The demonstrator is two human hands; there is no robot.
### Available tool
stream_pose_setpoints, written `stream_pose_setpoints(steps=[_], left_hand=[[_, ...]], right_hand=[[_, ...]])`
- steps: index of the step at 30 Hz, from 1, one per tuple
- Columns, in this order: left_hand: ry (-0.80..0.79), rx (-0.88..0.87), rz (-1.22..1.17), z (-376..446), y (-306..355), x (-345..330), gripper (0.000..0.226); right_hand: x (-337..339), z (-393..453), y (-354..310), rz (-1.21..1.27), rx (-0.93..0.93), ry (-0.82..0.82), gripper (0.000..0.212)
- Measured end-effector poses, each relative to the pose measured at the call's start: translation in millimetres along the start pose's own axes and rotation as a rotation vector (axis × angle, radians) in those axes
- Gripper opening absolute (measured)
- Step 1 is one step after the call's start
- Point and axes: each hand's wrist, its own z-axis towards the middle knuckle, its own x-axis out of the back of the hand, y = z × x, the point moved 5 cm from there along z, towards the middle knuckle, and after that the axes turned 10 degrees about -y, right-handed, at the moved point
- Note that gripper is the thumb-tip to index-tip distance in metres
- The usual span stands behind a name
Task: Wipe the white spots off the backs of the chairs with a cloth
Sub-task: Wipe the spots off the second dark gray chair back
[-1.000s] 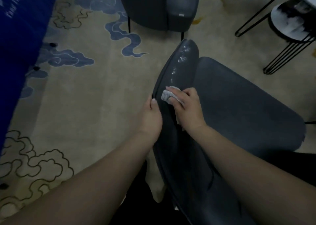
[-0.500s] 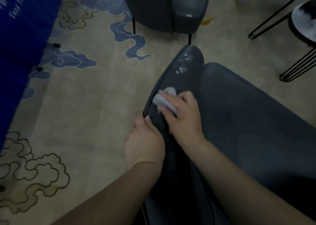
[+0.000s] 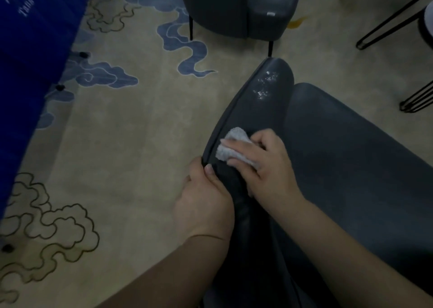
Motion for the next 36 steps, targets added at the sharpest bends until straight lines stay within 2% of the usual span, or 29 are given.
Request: stream_pose_setpoints(steps=[5, 9, 11, 14, 16, 17, 20, 22, 24, 27, 29, 30, 32, 36], left_hand=[[-0.004, 0.021, 0.014, -2, 1, 0, 0.037], [-0.022, 0.027, -0.003, -2, 1, 0, 0.036], [-0.018, 0.023, 0.008, -2, 0, 0, 0.037], [-0.001, 0.016, 0.022, -2, 1, 0, 0.040], [0.007, 0.022, 0.023, -1, 0, 0, 0.039], [0.005, 0.023, 0.025, -1, 0, 0, 0.038], [-0.018, 0.021, 0.016, -2, -1, -1, 0.038], [-0.021, 0.015, 0.009, -1, 0, -2, 0.041], [-0.014, 0.008, 0.020, -2, 0, -2, 0.043], [-0.008, 0.000, 0.016, -3, 2, 0, 0.044], [-0.004, 0.004, 0.017, -2, 1, 0, 0.045], [-0.003, 0.007, 0.020, -1, 1, -1, 0.045], [-0.010, 0.015, 0.024, -2, 1, -1, 0.043], [-0.014, 0.016, 0.029, 0, -1, -1, 0.042]], right_hand=[[13, 40, 12, -0.069, -0.168, 0.074, 0.031], [-3, 5, -13, -0.014, 0.004, -0.038, 0.032], [2, -10, -5, -0.005, 0.024, -0.058, 0.032], [15, 7, 21, -0.059, -0.106, 0.061, 0.030], [14, 19, 25, 0.009, -0.223, 0.130, 0.031], [9, 17, 19, 0.031, -0.217, 0.134, 0.032], [-6, -14, -4, 0.033, -0.023, 0.056, 0.033], [-6, -31, 0, 0.055, -0.017, 0.038, 0.031], [1, -24, 14, 0.096, -0.140, 0.107, 0.026], [24, 16, 43, 0.351, -0.382, 0.372, 0.007], [46, 55, 69, 0.439, -0.456, 0.512, 0.008], [56, 74, 82, 0.434, -0.477, 0.543, 0.016], [67, 104, 104, 0.381, -0.520, 0.538, 0.029], [54, 129, 116, 0.248, -0.518, 0.337, 0.028]])
